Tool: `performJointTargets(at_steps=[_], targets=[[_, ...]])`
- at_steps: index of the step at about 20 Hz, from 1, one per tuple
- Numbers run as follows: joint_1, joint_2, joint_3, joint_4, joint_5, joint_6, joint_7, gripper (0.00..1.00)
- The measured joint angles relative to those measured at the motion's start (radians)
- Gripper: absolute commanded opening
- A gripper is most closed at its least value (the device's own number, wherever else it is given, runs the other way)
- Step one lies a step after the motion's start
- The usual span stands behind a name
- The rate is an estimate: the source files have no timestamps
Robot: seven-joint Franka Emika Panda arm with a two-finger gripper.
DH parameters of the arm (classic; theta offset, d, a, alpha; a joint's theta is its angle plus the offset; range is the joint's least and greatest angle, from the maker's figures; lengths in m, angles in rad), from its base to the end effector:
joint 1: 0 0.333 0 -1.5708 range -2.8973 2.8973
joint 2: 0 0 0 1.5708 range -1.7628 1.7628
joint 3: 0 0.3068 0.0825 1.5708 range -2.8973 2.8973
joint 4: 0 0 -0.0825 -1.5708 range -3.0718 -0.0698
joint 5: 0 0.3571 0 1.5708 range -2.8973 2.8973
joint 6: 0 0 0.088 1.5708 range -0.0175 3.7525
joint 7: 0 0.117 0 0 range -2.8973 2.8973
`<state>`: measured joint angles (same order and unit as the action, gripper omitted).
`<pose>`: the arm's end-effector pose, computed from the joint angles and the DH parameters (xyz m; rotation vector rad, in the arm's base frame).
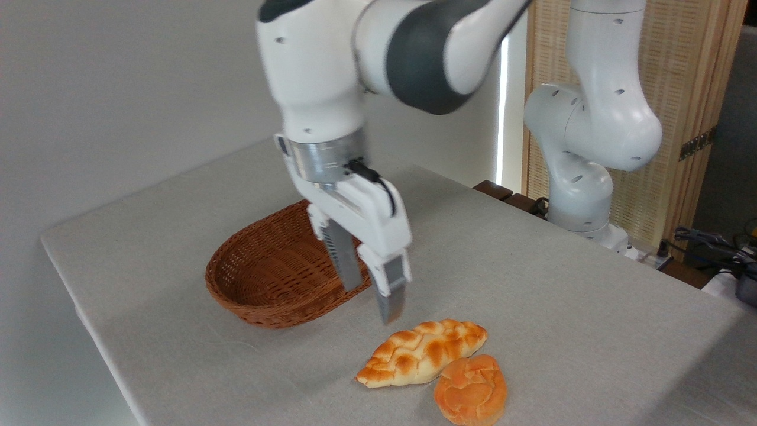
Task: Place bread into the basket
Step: 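Move the gripper from the basket down over the croissant roll, then lower the gripper onto the croissant roll and close on it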
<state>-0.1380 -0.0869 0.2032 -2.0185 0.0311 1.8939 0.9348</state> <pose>0.5012 0.0374 0.4758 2.8333 -1.3359 -0.0630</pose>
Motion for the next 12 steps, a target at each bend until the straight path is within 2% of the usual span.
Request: performJointTargets(at_steps=[4, 8, 12], targets=[[0.004, -0.032, 0.059, -0.071, 0.000, 0.069, 0.139, 1.00], [0.002, -0.031, 0.057, -0.147, 0.000, 0.165, 0.162, 1.00], [0.001, -0.031, 0.055, -0.179, 0.000, 0.181, 0.190, 1.00]])
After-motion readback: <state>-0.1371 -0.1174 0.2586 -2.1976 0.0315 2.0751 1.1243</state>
